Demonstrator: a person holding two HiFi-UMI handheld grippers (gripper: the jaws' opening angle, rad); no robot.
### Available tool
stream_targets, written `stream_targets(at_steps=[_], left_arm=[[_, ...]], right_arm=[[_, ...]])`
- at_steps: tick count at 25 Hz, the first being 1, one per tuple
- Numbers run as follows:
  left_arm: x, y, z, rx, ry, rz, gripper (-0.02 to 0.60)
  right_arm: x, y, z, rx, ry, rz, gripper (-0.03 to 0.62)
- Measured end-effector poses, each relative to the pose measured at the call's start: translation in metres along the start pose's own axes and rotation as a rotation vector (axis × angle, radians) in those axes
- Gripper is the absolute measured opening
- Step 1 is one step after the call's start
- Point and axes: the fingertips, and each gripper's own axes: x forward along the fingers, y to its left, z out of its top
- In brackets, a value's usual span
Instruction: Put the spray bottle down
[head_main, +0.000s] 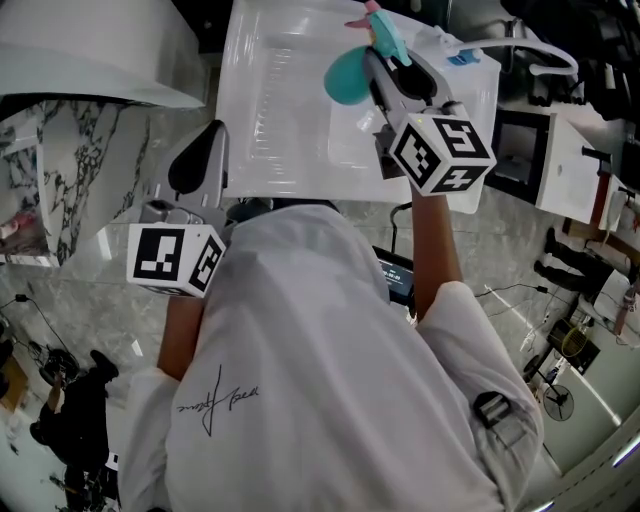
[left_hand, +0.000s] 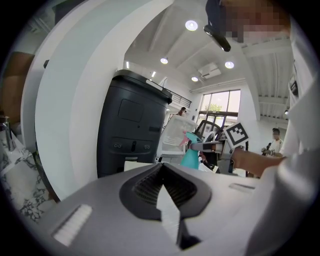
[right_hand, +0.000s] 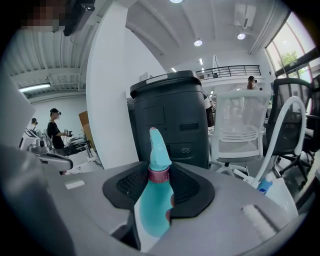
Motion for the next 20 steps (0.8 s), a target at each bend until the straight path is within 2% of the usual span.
stream_targets(at_steps=[20], left_arm=[[0.027,0.012,-0.009,-0.026,0.046,0.029,0.037]], right_arm=[[0.052,-0.016,-0.011,-0.005,0.053,0.051,0.127]])
